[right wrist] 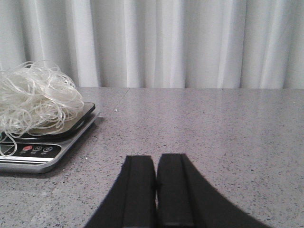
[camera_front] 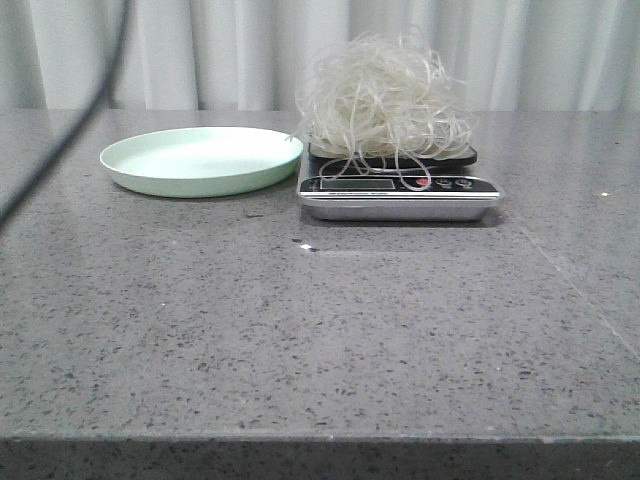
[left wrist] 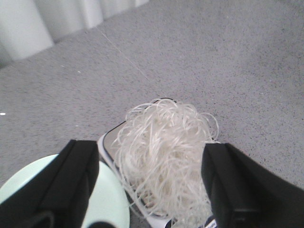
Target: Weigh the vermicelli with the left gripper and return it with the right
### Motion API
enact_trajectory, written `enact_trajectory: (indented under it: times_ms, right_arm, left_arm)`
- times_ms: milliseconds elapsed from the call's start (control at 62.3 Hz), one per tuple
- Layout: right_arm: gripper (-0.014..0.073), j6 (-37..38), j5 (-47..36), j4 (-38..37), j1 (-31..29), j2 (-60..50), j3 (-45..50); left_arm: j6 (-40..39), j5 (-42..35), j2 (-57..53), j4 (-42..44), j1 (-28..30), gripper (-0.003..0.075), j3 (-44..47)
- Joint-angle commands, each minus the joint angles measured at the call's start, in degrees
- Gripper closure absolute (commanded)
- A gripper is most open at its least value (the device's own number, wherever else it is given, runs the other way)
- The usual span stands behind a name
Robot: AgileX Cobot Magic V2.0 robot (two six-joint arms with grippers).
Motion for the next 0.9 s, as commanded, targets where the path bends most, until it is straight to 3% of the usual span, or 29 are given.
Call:
enact_trajectory:
  times_ms: [0, 642, 770, 883]
  right_arm:
    - [0.0416, -0.15, -4.69, -0.54, -0.44, -0.94, -0.45]
    - [0.0416, -0.15, -4.69, -0.54, -0.44, -0.94, -0.45]
    - [0.0416, -0.15, -4.69, -0.54, -0.44, -0.94, -0.45]
    - [0.0416, -0.15, -4.69, -0.54, -0.44, -0.94, -0.45]
  left_arm:
    - [0.05, -8.04, -9.37, 0.19, 0.09, 0.0247, 6.23]
    - [-0.05, -27.22, -54.65, 0.19, 0.09, 0.0254, 55.57]
    - [-0.05, -29.16, -63.01, 0.19, 0.09, 0.0325, 63.62]
    - [-0.05, -28.84, -70.00, 0.19, 0.09, 0.0471, 68.96]
